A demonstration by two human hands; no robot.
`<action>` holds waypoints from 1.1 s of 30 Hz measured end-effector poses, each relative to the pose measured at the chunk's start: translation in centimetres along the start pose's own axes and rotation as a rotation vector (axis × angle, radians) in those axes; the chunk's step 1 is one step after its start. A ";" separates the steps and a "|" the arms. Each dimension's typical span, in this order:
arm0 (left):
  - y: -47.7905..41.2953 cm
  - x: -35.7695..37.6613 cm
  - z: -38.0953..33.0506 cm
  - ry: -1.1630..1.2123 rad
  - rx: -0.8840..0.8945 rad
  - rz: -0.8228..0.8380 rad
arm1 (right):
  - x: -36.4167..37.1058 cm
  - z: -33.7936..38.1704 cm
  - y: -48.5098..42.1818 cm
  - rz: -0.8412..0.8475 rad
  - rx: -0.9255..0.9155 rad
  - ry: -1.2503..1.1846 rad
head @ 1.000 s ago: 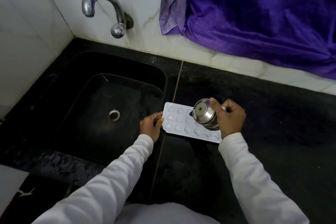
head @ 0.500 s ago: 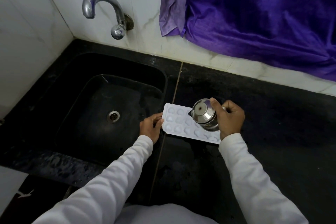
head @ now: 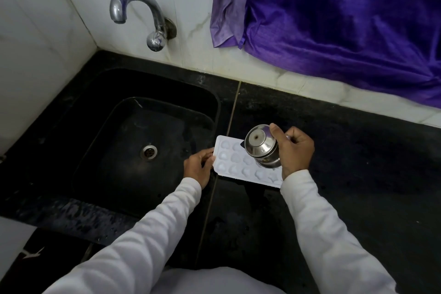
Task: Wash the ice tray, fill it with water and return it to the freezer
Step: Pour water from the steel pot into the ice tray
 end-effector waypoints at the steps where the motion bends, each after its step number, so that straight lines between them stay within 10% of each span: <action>1: 0.0 0.0 -0.1 -0.001 0.000 -0.001 | 0.2 0.1 0.1 0.005 -0.009 0.012; 33: 0.1 0.0 0.2 0.031 -0.012 0.006 | 1.5 0.9 0.2 0.030 -0.145 0.099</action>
Point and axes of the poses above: each hand's wrist, its own y-axis away from the middle knuckle, its own x-axis out of the palm, z = x × y, the point moved 7 cm from there along -y, towards the middle knuckle, and after that the axes turned 4 degrees about x, right-handed, at the moved point
